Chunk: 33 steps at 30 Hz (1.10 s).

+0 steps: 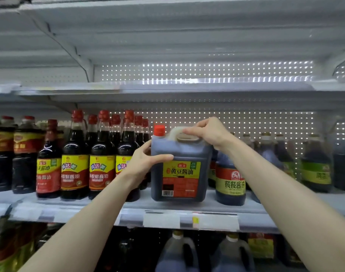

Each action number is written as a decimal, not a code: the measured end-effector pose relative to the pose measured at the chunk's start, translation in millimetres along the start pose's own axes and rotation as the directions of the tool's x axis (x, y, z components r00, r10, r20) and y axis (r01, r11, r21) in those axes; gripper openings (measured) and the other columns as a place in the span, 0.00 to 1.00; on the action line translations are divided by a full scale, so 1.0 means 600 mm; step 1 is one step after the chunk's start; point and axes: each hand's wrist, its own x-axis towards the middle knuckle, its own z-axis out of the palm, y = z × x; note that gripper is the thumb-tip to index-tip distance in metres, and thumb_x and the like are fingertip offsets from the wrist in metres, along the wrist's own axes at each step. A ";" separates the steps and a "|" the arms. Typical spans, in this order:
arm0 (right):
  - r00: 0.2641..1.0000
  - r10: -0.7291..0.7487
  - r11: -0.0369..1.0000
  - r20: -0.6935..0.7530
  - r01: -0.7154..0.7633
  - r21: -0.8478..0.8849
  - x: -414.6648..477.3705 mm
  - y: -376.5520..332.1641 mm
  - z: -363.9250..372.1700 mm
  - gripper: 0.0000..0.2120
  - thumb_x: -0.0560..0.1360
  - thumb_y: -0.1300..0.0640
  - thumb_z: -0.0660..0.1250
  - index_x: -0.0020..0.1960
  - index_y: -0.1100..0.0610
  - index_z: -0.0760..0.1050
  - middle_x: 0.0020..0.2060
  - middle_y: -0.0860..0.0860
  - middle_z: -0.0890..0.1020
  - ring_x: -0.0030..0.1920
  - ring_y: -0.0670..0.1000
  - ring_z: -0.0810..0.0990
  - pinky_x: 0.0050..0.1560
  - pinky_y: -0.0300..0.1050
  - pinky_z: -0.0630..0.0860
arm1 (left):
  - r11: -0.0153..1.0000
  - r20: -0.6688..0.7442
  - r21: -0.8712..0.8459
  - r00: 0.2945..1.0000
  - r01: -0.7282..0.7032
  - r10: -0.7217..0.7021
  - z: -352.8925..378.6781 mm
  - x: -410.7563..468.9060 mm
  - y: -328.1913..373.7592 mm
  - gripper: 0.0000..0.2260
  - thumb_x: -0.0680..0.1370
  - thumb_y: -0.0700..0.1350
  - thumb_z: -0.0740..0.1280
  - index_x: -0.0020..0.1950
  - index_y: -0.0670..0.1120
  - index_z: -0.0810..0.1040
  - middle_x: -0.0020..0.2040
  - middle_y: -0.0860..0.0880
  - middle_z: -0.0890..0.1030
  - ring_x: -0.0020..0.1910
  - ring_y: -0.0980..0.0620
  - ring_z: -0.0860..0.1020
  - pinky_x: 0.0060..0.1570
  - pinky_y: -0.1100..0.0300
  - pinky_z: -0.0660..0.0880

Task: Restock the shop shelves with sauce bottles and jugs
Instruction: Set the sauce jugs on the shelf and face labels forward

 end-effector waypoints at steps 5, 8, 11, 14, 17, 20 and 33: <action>0.999 0.047 0.999 -0.027 -0.047 0.005 0.038 0.029 0.040 0.22 0.64 0.47 0.79 0.36 0.68 0.79 0.29 0.55 0.71 0.30 0.52 0.67 0.36 0.44 0.63 | 0.996 0.020 -0.045 0.997 0.073 -0.072 -0.024 0.025 -0.033 0.22 0.66 0.42 0.76 0.59 0.51 0.78 0.48 0.51 0.85 0.46 0.53 0.84 0.35 0.65 0.76; 0.993 0.072 0.997 -0.092 -0.072 0.002 0.058 0.040 0.050 0.20 0.62 0.47 0.80 0.32 0.63 0.79 0.31 0.50 0.80 0.30 0.49 0.79 0.38 0.50 0.73 | 0.992 0.023 -0.083 0.995 0.094 -0.092 -0.031 0.035 -0.049 0.19 0.68 0.44 0.75 0.57 0.53 0.79 0.48 0.53 0.85 0.45 0.55 0.84 0.33 0.66 0.76; 0.977 0.145 0.989 -0.159 -0.147 0.000 0.071 0.057 0.062 0.45 0.52 0.34 0.80 0.54 0.68 0.78 0.55 0.61 0.81 0.51 0.60 0.82 0.51 0.54 0.79 | 0.986 0.025 -0.131 0.994 0.106 -0.104 -0.028 0.042 -0.068 0.19 0.71 0.46 0.74 0.60 0.53 0.77 0.49 0.52 0.85 0.46 0.54 0.84 0.36 0.64 0.77; 0.973 0.152 0.988 -0.175 -0.151 0.019 0.079 0.080 0.075 0.56 0.50 0.29 0.75 0.67 0.64 0.71 0.58 0.57 0.81 0.54 0.56 0.81 0.56 0.51 0.78 | 0.977 0.003 -0.180 0.993 0.115 -0.117 -0.022 0.050 -0.086 0.23 0.69 0.49 0.74 0.63 0.51 0.76 0.51 0.49 0.85 0.49 0.49 0.84 0.46 0.55 0.80; 0.971 0.129 0.992 -0.200 -0.124 0.039 0.084 0.096 0.084 0.45 0.64 0.38 0.76 0.71 0.62 0.67 0.63 0.54 0.77 0.60 0.55 0.77 0.62 0.53 0.75 | 0.967 -0.025 -0.228 0.992 0.113 -0.122 -0.013 0.057 -0.103 0.25 0.67 0.52 0.73 0.63 0.51 0.75 0.51 0.47 0.85 0.49 0.48 0.84 0.47 0.54 0.80; 0.965 0.137 0.990 -0.221 -0.129 0.052 0.097 0.114 0.087 0.33 0.70 0.46 0.74 0.70 0.60 0.70 0.63 0.54 0.78 0.60 0.55 0.78 0.61 0.52 0.75 | 0.960 -0.055 -0.260 0.991 0.105 -0.123 -0.003 0.061 -0.117 0.22 0.69 0.53 0.72 0.61 0.54 0.75 0.49 0.48 0.85 0.46 0.49 0.84 0.40 0.58 0.80; 0.969 0.150 0.929 -0.195 -0.071 0.363 -0.035 0.178 0.139 0.27 0.72 0.44 0.68 0.67 0.50 0.65 0.55 0.47 0.80 0.49 0.42 0.82 0.40 0.32 0.77 | 0.975 -0.137 -0.179 0.978 0.133 -0.159 0.012 0.055 -0.146 0.32 0.66 0.64 0.69 0.66 0.50 0.70 0.53 0.48 0.83 0.48 0.51 0.84 0.43 0.57 0.79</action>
